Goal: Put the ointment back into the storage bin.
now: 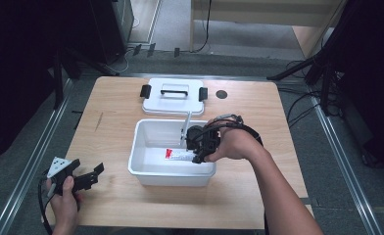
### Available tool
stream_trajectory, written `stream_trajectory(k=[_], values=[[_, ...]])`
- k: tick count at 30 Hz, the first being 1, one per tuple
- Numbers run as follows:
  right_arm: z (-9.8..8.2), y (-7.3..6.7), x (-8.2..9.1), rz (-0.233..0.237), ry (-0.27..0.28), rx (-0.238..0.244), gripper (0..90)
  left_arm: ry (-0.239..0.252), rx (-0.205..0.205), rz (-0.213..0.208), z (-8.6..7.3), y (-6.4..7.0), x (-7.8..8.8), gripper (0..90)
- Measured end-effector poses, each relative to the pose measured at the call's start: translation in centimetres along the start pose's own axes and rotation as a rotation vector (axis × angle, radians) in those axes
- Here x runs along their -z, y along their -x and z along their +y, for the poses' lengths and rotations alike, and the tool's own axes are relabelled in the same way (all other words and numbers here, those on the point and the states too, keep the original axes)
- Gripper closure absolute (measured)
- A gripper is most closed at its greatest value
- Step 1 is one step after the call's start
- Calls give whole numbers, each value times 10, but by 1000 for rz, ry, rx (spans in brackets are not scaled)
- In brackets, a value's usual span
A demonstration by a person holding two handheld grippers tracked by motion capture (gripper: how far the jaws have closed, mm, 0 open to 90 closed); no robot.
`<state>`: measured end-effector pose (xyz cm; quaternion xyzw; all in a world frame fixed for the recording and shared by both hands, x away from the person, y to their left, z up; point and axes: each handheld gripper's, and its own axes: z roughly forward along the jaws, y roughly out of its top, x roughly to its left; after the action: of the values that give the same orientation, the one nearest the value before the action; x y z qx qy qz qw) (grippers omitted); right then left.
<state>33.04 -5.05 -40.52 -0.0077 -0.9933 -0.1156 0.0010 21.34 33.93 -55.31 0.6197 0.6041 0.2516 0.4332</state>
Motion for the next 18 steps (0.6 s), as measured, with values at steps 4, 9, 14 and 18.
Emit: stream_trajectory(k=[4, 9, 14, 18], values=[[-1, 0, -7, 4, -15, -20, 725, 0, 1, 0, 0, 0, 0, 30], [0, 1, -14, -2, -33, -14, 722, -2, 1, -2, 0, 0, 0, 30], [2, 2, -24, 0, -63, -20, 721, -1, 1, -2, 0, 0, 0, 30], [3, 3, -29, -7, -98, -22, 713, -3, 0, -2, 0, 0, 0, 30]])
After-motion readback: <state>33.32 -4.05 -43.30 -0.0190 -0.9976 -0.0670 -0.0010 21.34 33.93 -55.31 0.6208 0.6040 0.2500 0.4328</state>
